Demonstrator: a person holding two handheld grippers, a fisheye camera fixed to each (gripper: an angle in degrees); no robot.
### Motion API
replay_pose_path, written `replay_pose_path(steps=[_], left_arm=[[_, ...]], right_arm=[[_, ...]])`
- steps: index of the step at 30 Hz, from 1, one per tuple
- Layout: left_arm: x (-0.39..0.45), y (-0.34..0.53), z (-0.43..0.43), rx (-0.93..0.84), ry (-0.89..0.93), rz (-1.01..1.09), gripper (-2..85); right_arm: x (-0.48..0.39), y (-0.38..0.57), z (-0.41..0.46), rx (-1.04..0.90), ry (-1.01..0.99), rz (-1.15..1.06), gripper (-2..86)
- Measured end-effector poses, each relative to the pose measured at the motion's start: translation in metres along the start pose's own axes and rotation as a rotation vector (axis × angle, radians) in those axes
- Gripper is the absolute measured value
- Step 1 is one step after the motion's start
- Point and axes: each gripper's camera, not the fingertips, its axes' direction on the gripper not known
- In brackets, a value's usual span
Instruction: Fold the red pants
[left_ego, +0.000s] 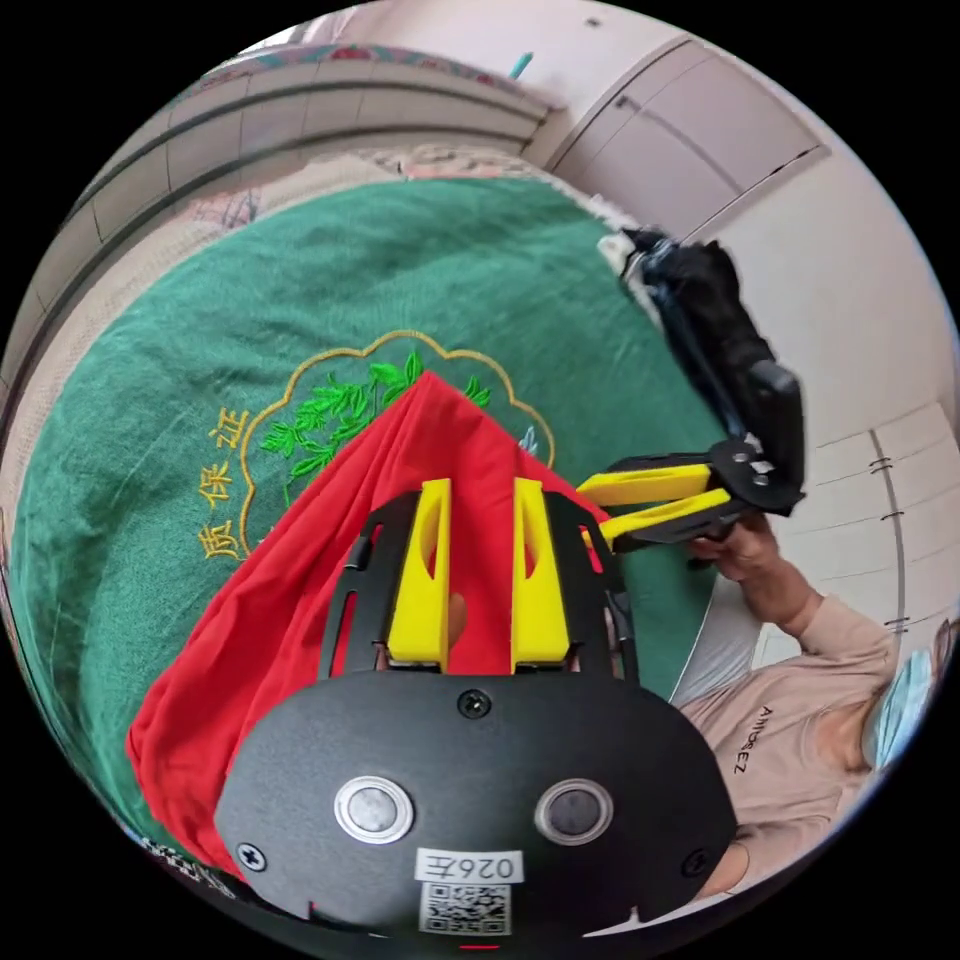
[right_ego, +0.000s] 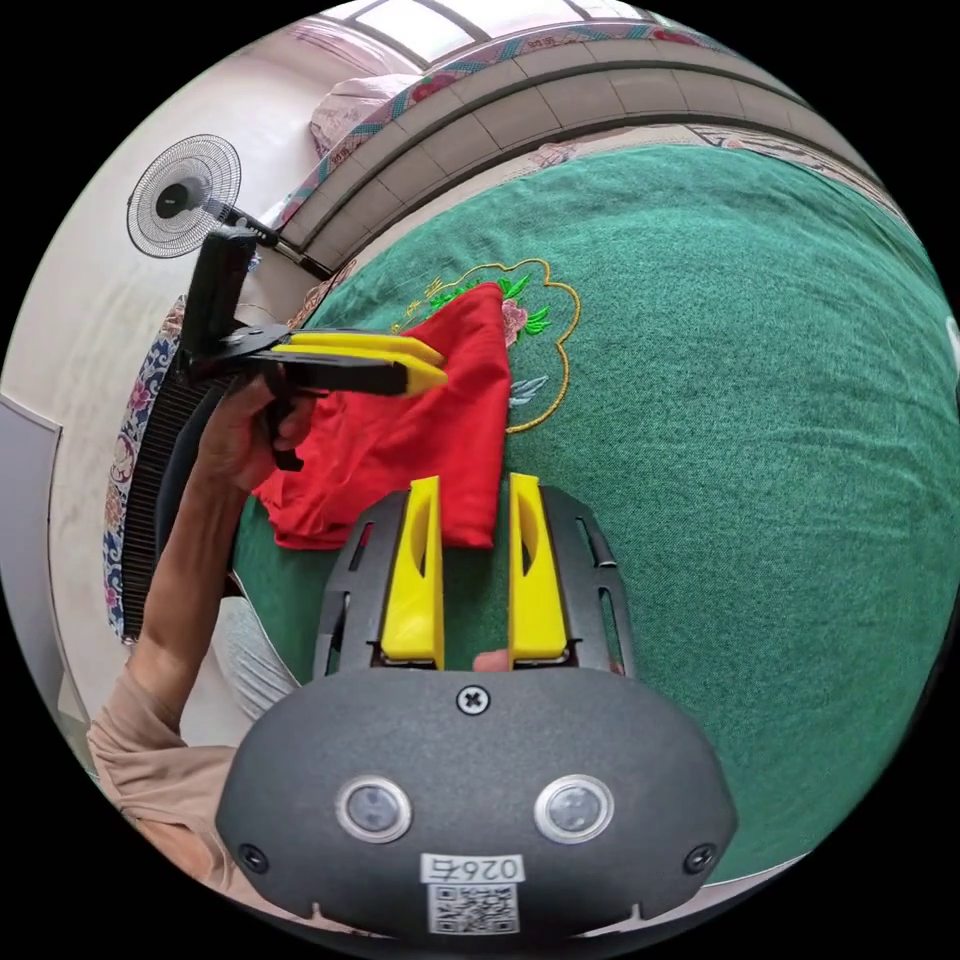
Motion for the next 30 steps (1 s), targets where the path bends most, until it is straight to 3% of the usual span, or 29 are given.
replay_pose_path(steps=[2,6,8,13,17,20,24,27,30], left_arm=[[0.002,-0.010,-0.006,0.036,0.008,-0.040,7.6],[0.024,-0.034,-0.021,0.101,0.211,-0.050,6.2],[0.054,-0.051,-0.022,0.104,0.198,-0.012,5.5],[0.144,-0.086,-0.015,0.033,0.047,0.116,-0.4],[0.170,-0.061,-0.038,0.086,-0.073,0.167,-0.9],[0.145,-0.038,-0.036,-0.020,-0.256,0.095,-0.9],[0.091,0.001,-0.083,0.179,0.001,-0.104,-0.9],[0.101,0.012,-0.115,0.378,0.081,-0.121,-0.9],[0.134,-0.019,-0.119,0.413,0.163,-0.044,-0.6]], right_arm=[[0.004,0.001,0.005,-0.022,-0.021,-0.024,-0.2],[0.022,0.010,-0.037,-0.017,-0.090,-0.079,-1.3],[0.037,0.022,-0.066,-0.007,-0.087,-0.084,-1.4],[0.109,0.083,-0.141,0.002,0.293,0.123,-1.3],[0.149,0.124,-0.180,0.032,0.394,0.258,-1.3],[0.139,0.151,-0.216,0.187,0.412,0.219,-1.2],[0.095,0.159,-0.225,0.342,0.267,-0.025,-0.9],[0.070,0.144,-0.197,0.224,0.412,-0.120,-0.5],[0.071,0.130,-0.172,0.109,0.554,-0.095,1.2]])
